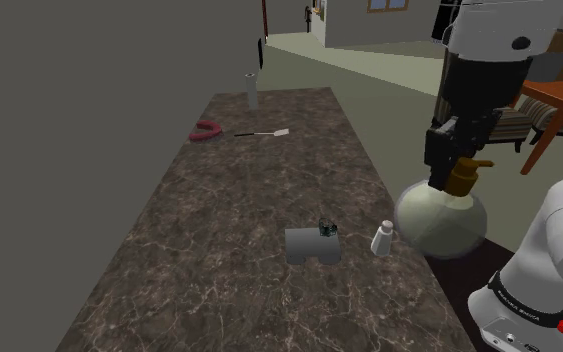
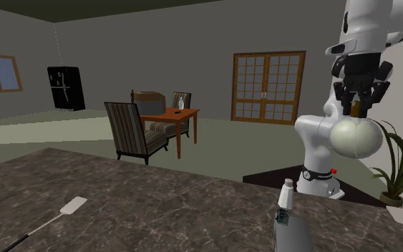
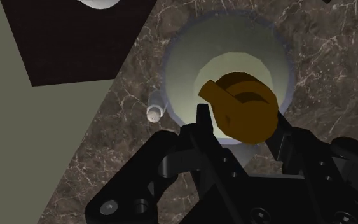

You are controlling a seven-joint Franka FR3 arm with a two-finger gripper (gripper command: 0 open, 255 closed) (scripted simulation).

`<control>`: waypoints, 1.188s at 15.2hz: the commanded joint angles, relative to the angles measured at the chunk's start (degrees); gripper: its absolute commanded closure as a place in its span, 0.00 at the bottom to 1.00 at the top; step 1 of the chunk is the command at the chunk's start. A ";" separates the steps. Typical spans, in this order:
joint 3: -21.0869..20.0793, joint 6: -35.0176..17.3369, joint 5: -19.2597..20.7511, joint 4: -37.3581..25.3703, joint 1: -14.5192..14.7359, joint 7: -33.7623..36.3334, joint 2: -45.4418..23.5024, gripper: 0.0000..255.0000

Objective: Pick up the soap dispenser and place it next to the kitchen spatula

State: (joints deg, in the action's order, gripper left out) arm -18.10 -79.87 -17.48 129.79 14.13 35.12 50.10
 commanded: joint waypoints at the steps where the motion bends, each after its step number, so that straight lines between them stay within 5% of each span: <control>1: -2.07 0.66 -2.06 0.35 0.92 2.57 1.59 1.00; 18: -22.35 3.44 -19.05 -9.83 4.03 25.84 3.69 1.00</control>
State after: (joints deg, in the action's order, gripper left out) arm -38.67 -76.27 -35.25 121.13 18.28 59.09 54.08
